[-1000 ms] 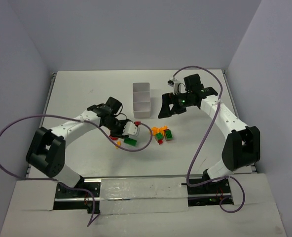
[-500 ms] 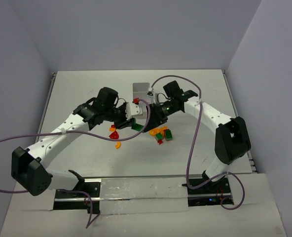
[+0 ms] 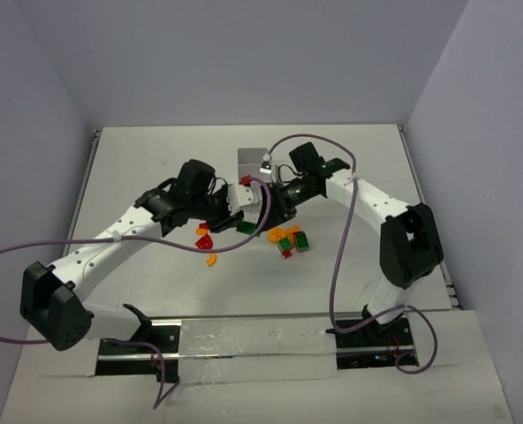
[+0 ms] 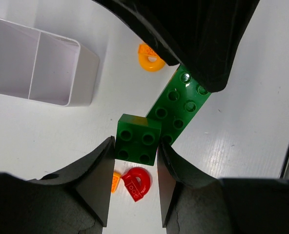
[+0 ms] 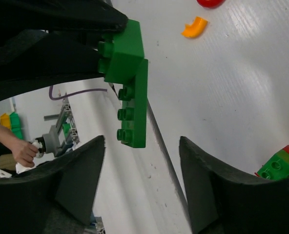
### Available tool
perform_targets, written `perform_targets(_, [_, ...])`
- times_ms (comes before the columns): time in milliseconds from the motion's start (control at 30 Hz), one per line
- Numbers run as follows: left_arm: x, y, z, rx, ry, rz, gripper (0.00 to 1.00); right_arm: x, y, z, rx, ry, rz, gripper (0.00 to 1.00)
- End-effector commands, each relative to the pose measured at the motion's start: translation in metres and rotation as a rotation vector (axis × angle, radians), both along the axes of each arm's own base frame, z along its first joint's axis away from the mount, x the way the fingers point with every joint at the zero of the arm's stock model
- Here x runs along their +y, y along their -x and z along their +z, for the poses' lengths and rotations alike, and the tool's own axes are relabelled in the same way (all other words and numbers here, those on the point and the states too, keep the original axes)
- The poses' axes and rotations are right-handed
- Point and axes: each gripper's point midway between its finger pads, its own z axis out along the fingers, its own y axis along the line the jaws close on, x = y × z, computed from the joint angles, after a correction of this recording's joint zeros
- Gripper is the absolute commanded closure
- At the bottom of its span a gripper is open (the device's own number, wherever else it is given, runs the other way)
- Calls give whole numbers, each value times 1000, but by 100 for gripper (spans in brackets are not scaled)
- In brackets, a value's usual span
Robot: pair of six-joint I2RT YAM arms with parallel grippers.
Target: Sort the legos into containers by color
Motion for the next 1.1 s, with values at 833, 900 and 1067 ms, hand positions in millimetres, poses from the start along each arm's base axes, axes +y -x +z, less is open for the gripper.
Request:
perform_targets(833, [21, -42, 13, 56, 163, 291, 100, -19, -46, -32, -108, 208, -157, 91])
perform_targets(900, [20, -66, 19, 43, 179, 379, 100, -25, -54, -29, -122, 215, -191, 87])
perform_targets(1067, [10, -140, 37, 11, 264, 669, 100, -62, -78, -15, -170, 239, -332, 44])
